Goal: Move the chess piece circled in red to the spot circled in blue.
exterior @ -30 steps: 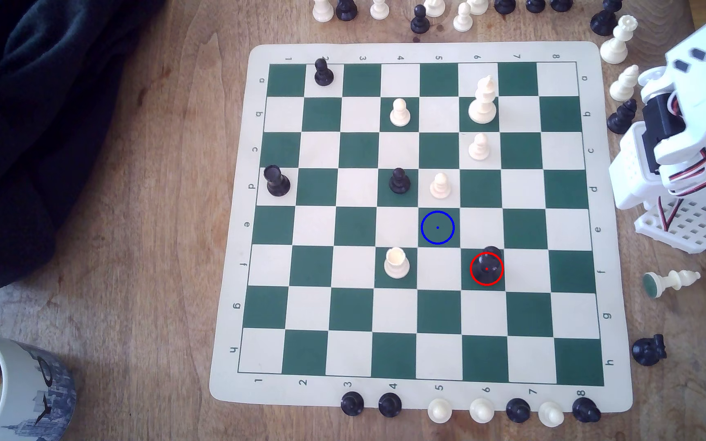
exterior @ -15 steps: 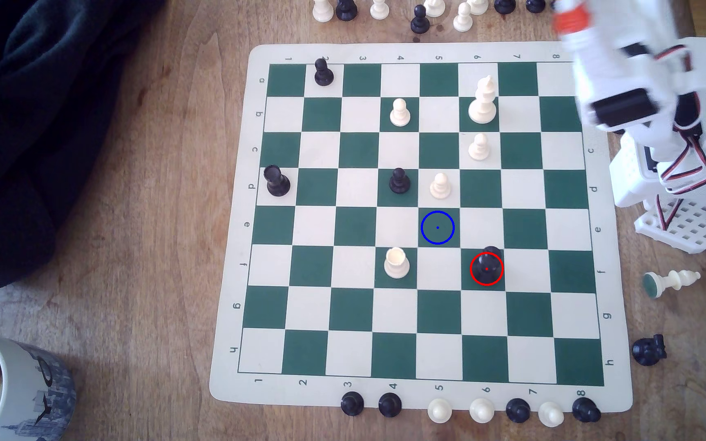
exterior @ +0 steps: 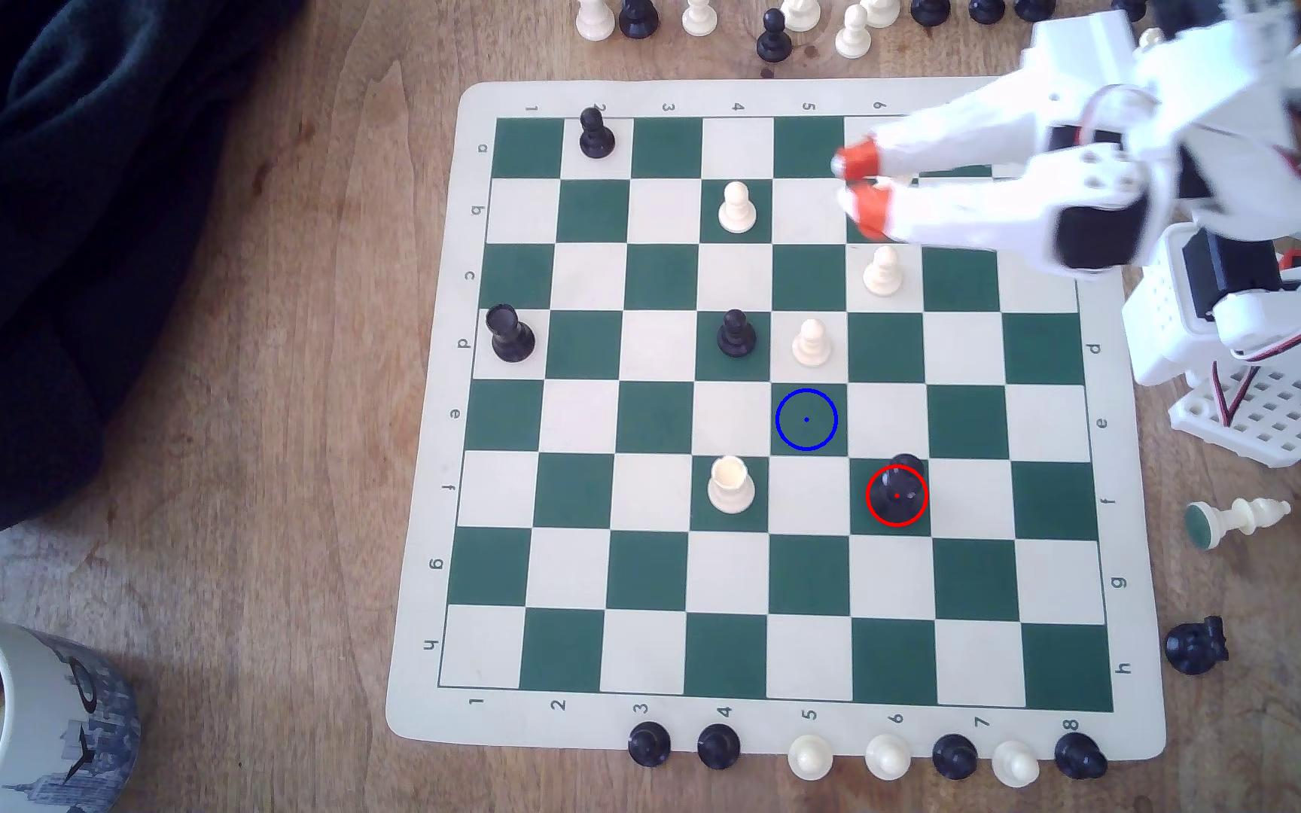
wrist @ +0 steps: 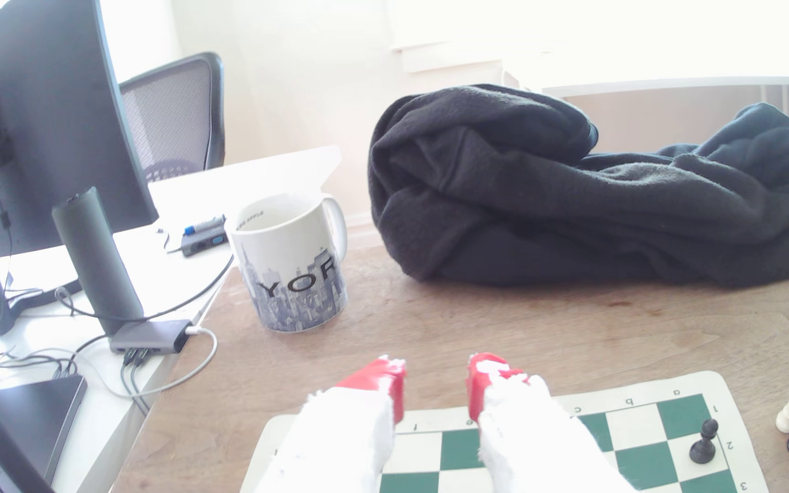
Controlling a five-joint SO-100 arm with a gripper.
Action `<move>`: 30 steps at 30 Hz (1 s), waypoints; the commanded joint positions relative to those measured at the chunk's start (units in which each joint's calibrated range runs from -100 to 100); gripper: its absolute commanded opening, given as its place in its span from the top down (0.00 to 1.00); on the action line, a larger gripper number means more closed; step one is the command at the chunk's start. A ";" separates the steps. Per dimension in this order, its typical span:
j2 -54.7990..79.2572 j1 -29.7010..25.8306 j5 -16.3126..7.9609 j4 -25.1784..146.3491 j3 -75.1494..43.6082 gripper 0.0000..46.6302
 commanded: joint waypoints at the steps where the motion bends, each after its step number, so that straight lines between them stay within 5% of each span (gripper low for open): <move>1: 6.97 -1.66 2.74 9.80 -11.89 0.77; 9: 21.49 -4.87 4.69 21.51 -20.41 0.66; 16: 34.90 -7.61 -0.73 23.48 -25.76 0.64; 30: 45.93 -13.00 0.68 32.40 -28.39 0.53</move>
